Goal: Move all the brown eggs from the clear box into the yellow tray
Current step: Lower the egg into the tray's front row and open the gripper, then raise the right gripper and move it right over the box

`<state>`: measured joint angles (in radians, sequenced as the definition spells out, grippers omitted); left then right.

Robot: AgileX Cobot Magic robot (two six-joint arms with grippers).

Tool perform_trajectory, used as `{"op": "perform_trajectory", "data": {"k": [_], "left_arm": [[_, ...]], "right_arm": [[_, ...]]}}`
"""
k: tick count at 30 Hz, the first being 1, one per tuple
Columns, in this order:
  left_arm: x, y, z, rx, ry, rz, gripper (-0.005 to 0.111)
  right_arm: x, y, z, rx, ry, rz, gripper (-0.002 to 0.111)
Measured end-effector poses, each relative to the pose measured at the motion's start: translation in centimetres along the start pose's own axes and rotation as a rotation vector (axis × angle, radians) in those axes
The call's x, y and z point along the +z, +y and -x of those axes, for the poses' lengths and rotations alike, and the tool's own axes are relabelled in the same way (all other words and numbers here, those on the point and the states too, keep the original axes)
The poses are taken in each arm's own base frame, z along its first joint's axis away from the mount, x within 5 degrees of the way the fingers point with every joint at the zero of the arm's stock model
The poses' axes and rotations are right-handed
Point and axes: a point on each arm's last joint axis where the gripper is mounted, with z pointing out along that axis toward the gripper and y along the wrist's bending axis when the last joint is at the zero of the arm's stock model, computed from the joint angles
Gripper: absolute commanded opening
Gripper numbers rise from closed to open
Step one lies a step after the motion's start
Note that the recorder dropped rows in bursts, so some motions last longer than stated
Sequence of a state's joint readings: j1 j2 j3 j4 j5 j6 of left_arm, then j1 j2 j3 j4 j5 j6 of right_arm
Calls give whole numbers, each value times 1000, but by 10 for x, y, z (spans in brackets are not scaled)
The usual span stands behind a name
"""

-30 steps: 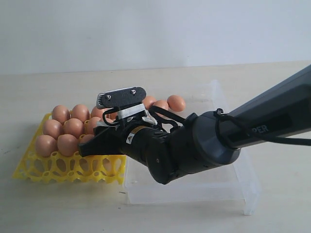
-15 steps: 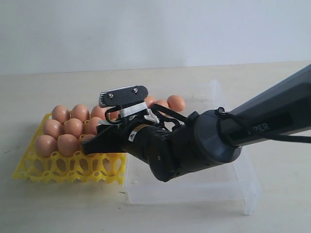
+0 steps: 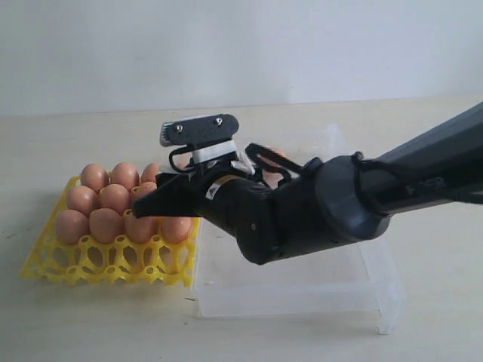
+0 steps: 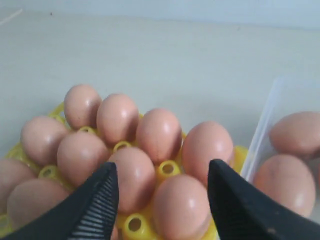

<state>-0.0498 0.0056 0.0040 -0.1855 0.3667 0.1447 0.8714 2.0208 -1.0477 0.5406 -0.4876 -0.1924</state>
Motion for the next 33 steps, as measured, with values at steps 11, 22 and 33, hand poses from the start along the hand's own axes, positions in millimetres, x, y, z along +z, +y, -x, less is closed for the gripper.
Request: {"op": "perform_trajectory", "data": {"k": [11,22,33], "left_arm": [[0,0,0,0,0,0,0],[0,0,0,0,0,0,0],[0,0,0,0,0,0,0]], "right_arm": [[-41,-48,84,-30,123,34,4],[-5,-112,101,-45,576,25,45],[44,-126,102,115,599,-68,47]]}}
